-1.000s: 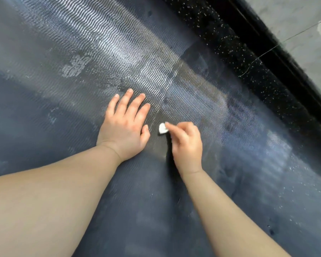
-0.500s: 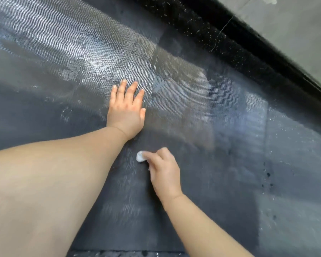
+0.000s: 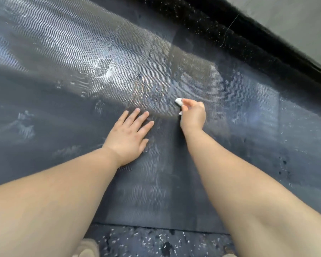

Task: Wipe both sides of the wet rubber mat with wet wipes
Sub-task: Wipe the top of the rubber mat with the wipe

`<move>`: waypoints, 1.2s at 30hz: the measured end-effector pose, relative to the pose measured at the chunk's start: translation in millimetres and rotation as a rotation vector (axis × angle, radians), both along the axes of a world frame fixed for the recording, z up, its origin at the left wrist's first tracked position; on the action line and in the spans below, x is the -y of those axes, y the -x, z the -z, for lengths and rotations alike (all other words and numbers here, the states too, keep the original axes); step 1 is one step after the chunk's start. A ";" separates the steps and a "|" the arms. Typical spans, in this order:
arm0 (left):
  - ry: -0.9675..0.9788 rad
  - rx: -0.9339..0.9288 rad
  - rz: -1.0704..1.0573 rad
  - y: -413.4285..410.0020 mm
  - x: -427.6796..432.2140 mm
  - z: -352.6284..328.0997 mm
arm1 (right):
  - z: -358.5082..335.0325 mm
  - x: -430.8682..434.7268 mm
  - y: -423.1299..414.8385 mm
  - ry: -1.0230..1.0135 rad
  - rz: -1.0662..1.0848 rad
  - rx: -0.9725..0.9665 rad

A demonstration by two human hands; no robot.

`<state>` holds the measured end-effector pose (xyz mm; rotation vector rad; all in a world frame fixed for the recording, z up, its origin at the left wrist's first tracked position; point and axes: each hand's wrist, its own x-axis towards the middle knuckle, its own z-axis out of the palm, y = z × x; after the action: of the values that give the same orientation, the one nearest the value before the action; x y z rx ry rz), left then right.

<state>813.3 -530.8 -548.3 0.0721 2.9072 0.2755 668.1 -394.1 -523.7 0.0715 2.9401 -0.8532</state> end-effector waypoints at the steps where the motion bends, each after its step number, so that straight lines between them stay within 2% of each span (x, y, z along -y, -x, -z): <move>1: -0.012 0.001 0.010 -2.4 2.6 -1.1 | 1.4 3.9 -4.4 -0.033 -0.023 -0.005; 3: -0.016 0.013 0.007 -6.9 4.8 -3.3 | 2.5 3.3 -33.7 -0.076 -0.135 -0.025; 6: -0.023 0.040 -0.016 -7.3 4.3 -5.6 | -1.9 -22.1 -106.0 -0.034 -0.421 -0.099; 9: -0.008 0.055 -0.027 -5.8 2.8 -9.4 | -10.4 -65.0 -167.8 -0.051 -0.691 -0.092; 11: 0.008 0.077 -0.079 -14.3 -6.1 -13.3 | -13.9 -85.7 -184.8 -0.052 -0.837 -0.049; 14: 0.053 0.155 -0.176 -37.9 -33.0 -17.8 | -16.5 -90.6 -164.2 -0.023 -1.037 -0.075; 16: 0.060 0.182 -0.201 -44.9 -40.0 -18.3 | -14.8 -77.0 -129.4 -0.020 -0.962 -0.051; 20: 0.063 0.204 -0.156 -46.3 -26.2 -21.6 | 0.0 -39.6 -42.0 -0.056 -0.483 0.002; 23: 0.079 0.266 -0.174 -49.4 -30.8 -25.4 | 4.2 -29.7 -26.4 -0.113 -0.417 -0.012; 25: 0.070 0.291 -0.232 -47.4 -41.1 -28.5 | 1.4 -37.0 -53.5 -0.084 -0.511 -0.029; 26: 0.069 0.298 -0.261 -45.7 -45.6 -29.9 | -0.7 -46.0 -75.4 -0.043 -0.626 -0.030; 30: 0.095 0.355 -0.304 -38.6 -49.7 -35.9 | -17.6 -98.0 -136.7 0.006 -1.256 0.129; 32: 0.129 0.426 -0.297 -33.4 -52.6 -43.9 | -21.0 -113.4 -126.7 -0.092 -1.477 0.200; 34: 0.145 0.511 -0.314 -26.4 -57.1 -53.2 | -21.0 -113.6 -103.0 -0.150 -1.469 0.192; 36: 0.114 0.589 -0.379 -20.9 -64.5 -61.8 | -21.3 -108.1 -77.6 -0.123 -1.241 0.196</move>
<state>834.1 -466.3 -486.5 -0.4968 2.3210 0.1544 745.7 -286.0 -502.4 -1.3670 2.1463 -0.3869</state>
